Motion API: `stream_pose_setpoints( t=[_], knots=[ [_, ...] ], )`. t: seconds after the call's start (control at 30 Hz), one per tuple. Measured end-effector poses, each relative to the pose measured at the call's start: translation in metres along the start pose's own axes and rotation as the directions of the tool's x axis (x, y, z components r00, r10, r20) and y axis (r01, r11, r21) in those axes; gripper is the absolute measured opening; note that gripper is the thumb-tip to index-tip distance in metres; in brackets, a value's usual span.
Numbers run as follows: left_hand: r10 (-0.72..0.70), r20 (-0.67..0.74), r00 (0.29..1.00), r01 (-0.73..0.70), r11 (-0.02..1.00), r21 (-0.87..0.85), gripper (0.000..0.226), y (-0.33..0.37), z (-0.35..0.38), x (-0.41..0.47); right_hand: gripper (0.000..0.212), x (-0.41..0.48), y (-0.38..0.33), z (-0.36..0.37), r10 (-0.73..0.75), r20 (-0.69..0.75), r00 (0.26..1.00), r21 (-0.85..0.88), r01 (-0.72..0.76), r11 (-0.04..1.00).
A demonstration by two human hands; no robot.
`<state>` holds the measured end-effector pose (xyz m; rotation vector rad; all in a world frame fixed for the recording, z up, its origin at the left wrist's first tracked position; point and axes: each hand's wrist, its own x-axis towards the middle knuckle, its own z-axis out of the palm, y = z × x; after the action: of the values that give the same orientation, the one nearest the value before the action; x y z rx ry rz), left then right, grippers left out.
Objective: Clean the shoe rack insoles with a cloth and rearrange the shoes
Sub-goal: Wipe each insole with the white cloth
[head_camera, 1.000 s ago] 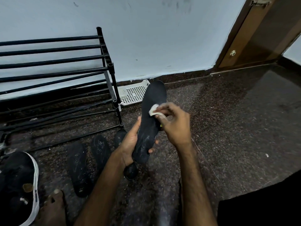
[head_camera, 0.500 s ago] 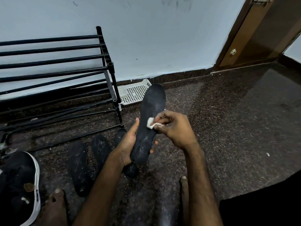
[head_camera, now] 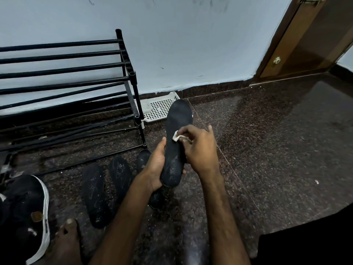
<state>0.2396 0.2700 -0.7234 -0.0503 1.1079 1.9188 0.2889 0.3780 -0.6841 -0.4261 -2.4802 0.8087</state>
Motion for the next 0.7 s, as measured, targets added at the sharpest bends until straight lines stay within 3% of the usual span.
stream_pose_setpoints(
  t=[0.07, 0.2, 0.23, 0.37, 0.5, 0.57, 0.7],
  knots=[
    [0.004, 0.006, 1.000, -0.004, 0.999, -0.041, 0.063, -0.001, 0.003, 0.000, 0.021, 0.000, -0.007, 0.006, -0.028, -0.021, 0.999, 0.052, 0.029, 0.998],
    [0.016, -0.030, 0.999, -0.019, 0.994, -0.105, 0.064, 0.003, -0.006, 0.002, 0.019, -0.003, -0.002, 0.005, -0.052, 0.286, 0.957, 0.328, -0.047, 0.943],
    [0.022, -0.029, 0.999, -0.025, 0.993, -0.119, 0.066, 0.004, -0.007, 0.001, 0.020, -0.002, 0.004, 0.004, -0.028, 0.284, 0.958, 0.295, -0.060, 0.954],
    [0.047, -0.030, 0.998, -0.049, 0.995, -0.087, 0.062, 0.000, -0.005, 0.003, 0.022, 0.001, 0.021, 0.003, 0.059, 0.049, 0.997, 0.040, -0.060, 0.997],
    [0.036, -0.034, 0.999, -0.040, 0.993, -0.109, 0.066, 0.002, -0.007, 0.005, 0.018, -0.001, -0.008, 0.007, -0.073, 0.160, 0.984, 0.225, 0.035, 0.974],
    [0.038, -0.026, 0.999, -0.042, 0.990, -0.134, 0.068, 0.004, -0.008, 0.003, 0.017, -0.002, -0.010, 0.007, -0.081, 0.218, 0.973, 0.299, 0.013, 0.954],
    [0.045, -0.049, 0.998, -0.049, 0.995, -0.092, 0.060, -0.005, 0.000, 0.004, 0.016, -0.001, 0.001, 0.007, 0.039, -0.014, 0.999, 0.023, -0.039, 0.999]
  ],
)
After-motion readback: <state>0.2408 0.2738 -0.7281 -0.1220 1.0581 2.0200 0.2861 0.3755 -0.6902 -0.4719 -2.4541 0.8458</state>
